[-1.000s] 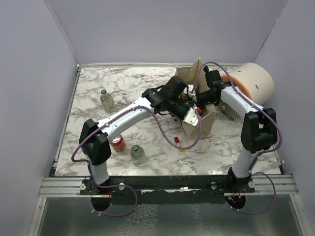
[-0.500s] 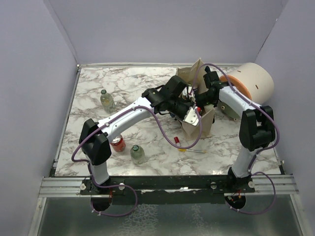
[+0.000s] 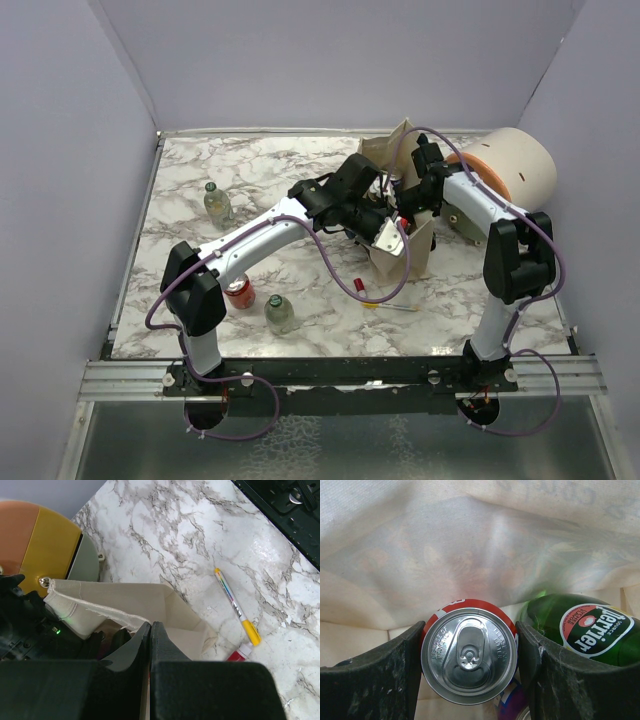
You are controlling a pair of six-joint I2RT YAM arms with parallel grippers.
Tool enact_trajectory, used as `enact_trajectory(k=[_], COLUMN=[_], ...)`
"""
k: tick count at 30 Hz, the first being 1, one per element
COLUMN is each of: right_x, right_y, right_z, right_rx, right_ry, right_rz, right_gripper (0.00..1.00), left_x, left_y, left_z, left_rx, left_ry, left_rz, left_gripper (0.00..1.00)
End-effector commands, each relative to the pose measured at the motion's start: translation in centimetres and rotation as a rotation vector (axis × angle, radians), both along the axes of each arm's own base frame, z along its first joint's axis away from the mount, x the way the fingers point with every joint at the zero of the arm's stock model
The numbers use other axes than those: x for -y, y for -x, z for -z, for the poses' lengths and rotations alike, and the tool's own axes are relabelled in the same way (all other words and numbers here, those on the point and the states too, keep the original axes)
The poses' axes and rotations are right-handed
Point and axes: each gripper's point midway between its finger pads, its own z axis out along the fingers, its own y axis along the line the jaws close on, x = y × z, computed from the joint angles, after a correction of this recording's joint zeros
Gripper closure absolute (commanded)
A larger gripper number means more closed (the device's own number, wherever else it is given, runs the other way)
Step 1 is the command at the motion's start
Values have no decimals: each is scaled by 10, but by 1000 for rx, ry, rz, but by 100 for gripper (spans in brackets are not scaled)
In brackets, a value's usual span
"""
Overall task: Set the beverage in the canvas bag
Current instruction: Place the drink in the canvas bag.
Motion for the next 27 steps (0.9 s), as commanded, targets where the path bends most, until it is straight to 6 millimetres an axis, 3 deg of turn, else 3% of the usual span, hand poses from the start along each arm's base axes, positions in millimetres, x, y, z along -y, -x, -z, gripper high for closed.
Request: enact_trajectory(k=[1,12,27], right_x=[8,0,-9], right_y=[-15,-18,-18], right_z=[1,-21,-52], right_rx=[51,53,46], right_ry=[37,-13,-74], right_rz=[0,2,21], right_gripper=[54,35,20], left_x=[-5,-5,-10], left_y=[9,9,10], left_z=[5,5,9], left_rx=[-20,-17,-16], left_ry=[-15,-16,-26], left_rz=[21,15,7], left_gripper=[100,100,100])
